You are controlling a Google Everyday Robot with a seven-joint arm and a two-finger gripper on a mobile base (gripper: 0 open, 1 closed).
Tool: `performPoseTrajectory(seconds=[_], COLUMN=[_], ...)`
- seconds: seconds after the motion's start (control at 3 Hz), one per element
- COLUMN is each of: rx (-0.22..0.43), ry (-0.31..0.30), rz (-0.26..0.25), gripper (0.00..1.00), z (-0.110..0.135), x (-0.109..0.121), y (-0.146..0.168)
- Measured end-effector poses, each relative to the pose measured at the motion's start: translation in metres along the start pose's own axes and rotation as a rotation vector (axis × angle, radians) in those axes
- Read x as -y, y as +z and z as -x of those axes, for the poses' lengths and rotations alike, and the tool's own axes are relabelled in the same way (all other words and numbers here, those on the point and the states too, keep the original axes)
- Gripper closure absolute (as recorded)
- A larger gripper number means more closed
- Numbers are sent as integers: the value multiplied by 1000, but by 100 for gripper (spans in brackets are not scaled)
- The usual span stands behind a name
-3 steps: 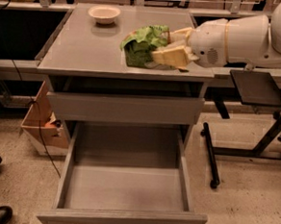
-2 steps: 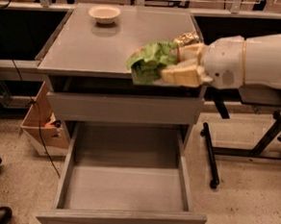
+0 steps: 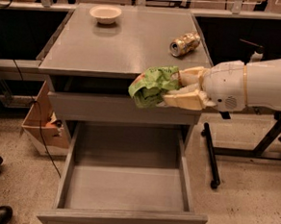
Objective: Place green rice chip bag into middle drawer
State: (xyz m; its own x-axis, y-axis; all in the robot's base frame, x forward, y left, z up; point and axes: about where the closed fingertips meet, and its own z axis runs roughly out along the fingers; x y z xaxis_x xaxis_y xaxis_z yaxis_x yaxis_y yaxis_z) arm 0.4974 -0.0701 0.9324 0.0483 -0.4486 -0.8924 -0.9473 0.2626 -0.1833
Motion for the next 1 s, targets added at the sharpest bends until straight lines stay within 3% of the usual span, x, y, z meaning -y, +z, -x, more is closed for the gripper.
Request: performPoseTrajectory(seconds=[0.33,0.67,1.0], rx=[-48,-139,-198], ry=[-18,-55,-86], rz=[5,22,37], gripper=[100,100,100], z=[-32,-105,-155], x=[-15,-36,-43], y=[3,8,15])
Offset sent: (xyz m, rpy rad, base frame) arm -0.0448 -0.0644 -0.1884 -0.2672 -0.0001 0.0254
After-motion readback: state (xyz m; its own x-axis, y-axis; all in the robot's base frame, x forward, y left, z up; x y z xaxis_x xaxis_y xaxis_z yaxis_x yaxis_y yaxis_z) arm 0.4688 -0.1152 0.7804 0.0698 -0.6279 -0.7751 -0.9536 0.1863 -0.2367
